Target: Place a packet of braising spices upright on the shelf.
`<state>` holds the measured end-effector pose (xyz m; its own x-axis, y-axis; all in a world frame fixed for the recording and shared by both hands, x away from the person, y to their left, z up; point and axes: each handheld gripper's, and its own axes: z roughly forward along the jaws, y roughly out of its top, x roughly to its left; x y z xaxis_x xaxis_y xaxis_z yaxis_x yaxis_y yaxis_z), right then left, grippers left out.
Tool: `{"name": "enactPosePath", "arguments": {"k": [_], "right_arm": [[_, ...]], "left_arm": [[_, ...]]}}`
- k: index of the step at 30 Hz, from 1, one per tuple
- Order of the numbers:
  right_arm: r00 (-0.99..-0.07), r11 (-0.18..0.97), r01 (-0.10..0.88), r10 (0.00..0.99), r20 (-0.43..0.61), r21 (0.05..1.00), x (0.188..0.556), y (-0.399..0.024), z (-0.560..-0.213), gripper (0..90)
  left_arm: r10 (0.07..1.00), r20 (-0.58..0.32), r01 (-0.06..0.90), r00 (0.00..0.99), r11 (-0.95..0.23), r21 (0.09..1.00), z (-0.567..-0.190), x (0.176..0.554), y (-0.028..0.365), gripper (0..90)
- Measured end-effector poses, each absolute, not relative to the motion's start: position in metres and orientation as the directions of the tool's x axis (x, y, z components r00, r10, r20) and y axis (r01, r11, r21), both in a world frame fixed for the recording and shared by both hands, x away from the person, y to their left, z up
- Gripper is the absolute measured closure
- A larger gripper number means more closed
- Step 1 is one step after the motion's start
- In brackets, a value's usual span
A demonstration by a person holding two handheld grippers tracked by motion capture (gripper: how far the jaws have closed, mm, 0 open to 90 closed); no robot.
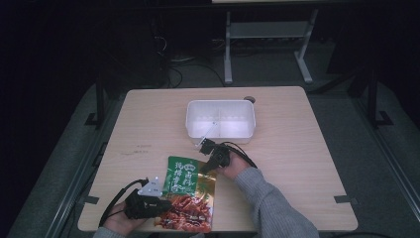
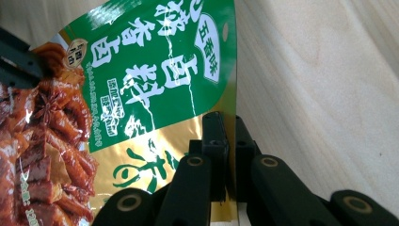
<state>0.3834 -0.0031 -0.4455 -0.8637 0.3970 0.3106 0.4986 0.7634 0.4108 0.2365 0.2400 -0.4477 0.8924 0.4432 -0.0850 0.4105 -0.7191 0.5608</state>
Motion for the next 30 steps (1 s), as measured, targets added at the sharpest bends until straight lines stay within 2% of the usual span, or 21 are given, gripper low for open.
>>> {"name": "enactPosePath", "arguments": {"k": [13, 30], "right_arm": [[-0.871, 0.768, 0.486, 0.387, 0.304, 0.417, 0.378, -0.007, -0.434, 89.2], [-0.869, 0.740, 0.492, 0.381, 0.317, 0.460, 0.373, -0.026, -0.410, 89.3]], "left_arm": [[0.511, -0.063, 0.445, 0.857, -0.673, 0.591, -0.442, 0.241, 0.255, 71.8], [0.595, -0.061, 0.497, 0.802, -0.607, 0.620, -0.438, 0.247, 0.276, 63.0]]}}
